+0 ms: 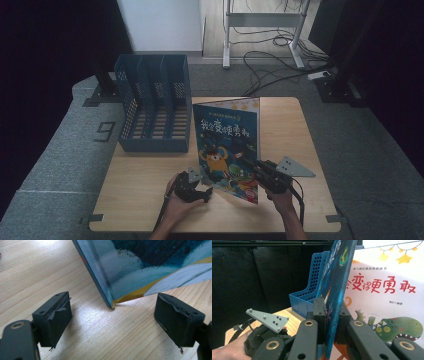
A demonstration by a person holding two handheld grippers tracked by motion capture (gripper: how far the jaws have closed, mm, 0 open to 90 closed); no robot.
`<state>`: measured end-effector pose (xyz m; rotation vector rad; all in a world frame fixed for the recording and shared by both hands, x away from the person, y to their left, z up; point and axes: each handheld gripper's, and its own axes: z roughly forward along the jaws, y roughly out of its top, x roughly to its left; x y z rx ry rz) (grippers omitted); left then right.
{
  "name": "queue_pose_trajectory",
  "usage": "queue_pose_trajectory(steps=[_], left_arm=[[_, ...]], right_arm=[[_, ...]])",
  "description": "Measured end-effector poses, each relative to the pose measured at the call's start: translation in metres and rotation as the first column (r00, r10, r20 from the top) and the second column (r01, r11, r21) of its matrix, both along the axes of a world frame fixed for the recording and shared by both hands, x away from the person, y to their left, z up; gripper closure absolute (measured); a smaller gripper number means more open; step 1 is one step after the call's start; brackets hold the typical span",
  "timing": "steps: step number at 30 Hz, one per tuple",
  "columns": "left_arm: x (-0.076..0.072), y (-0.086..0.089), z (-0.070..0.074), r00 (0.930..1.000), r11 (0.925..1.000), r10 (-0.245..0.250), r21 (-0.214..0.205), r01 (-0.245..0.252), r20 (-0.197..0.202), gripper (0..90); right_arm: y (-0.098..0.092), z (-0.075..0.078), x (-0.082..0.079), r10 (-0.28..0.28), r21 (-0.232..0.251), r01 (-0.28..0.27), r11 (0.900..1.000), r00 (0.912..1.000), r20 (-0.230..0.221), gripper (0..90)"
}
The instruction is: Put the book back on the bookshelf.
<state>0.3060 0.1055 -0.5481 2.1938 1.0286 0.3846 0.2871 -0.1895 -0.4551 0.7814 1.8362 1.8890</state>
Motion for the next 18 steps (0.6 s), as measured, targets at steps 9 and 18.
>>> queue_pose_trajectory(steps=[9, 18], left_arm=[[0.010, 0.023, 0.001, 0.9930, 0.9913, 0.117, -0.059, -0.118, -0.014, 18.7], [0.002, 0.007, 0.000, 0.9999, 1.0000, 0.001, 0.002, -0.001, 0.010, 18.3]], right_arm=[[0.001, 0.000, -0.001, 0.020, 0.002, -0.020, 0.9998, 0.9998, -0.004, 82.7], [0.000, 0.000, 0.000, 0.021, -0.006, -0.021, 0.9998, 0.9998, 0.001, 82.5]])
